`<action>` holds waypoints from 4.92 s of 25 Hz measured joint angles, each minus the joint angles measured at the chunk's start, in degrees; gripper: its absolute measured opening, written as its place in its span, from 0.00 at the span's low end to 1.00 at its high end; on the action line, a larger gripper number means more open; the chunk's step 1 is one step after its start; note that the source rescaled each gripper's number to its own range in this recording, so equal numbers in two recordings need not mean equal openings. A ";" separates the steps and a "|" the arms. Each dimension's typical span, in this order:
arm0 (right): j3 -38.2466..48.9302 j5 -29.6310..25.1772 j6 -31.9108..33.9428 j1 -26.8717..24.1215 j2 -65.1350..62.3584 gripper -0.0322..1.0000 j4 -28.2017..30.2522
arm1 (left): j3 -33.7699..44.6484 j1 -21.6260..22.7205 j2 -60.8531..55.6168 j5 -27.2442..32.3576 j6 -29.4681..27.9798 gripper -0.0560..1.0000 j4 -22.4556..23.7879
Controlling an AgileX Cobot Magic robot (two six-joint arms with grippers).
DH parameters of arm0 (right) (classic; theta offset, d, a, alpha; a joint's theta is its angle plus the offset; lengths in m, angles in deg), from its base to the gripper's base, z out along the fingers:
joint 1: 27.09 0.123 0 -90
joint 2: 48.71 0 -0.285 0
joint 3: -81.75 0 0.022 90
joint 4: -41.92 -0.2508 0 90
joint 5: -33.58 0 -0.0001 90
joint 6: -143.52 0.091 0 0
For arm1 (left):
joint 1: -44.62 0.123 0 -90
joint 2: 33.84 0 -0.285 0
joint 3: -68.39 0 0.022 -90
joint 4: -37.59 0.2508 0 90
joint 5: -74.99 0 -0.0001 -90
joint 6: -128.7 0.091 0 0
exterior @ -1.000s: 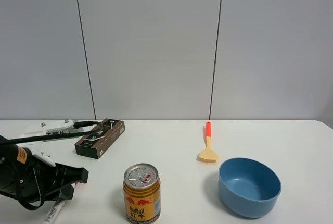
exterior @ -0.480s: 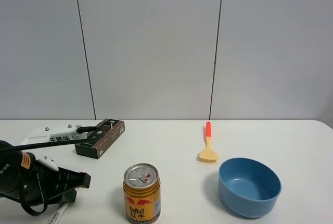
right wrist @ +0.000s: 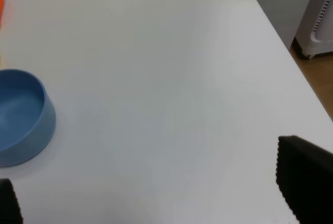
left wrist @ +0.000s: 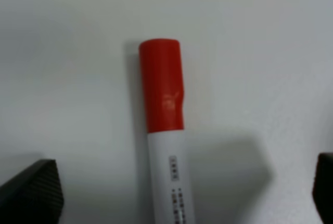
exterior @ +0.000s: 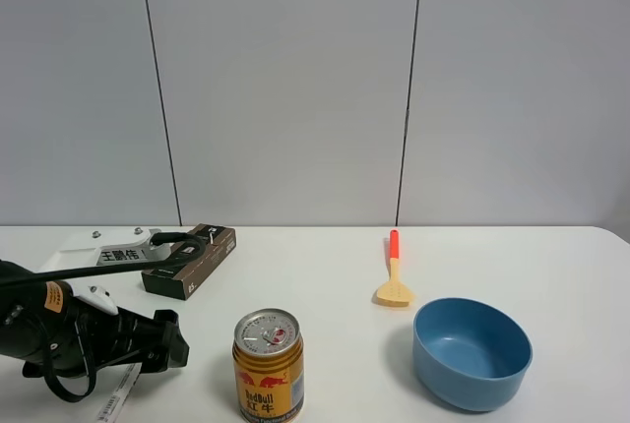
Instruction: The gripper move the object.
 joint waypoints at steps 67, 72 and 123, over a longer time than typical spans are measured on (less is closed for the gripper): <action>0.00 0.00 0.00 0.00 0.00 1.00 0.00 | 0.16 39.65 -104.24 67.13 16.82 0.99 -12.05; 0.00 0.00 0.00 0.00 0.00 1.00 0.00 | 0.16 35.07 -105.04 69.66 19.18 0.99 -12.65; 0.00 0.00 0.00 0.00 0.00 1.00 0.00 | 0.44 30.68 -105.11 79.12 25.03 1.00 -7.18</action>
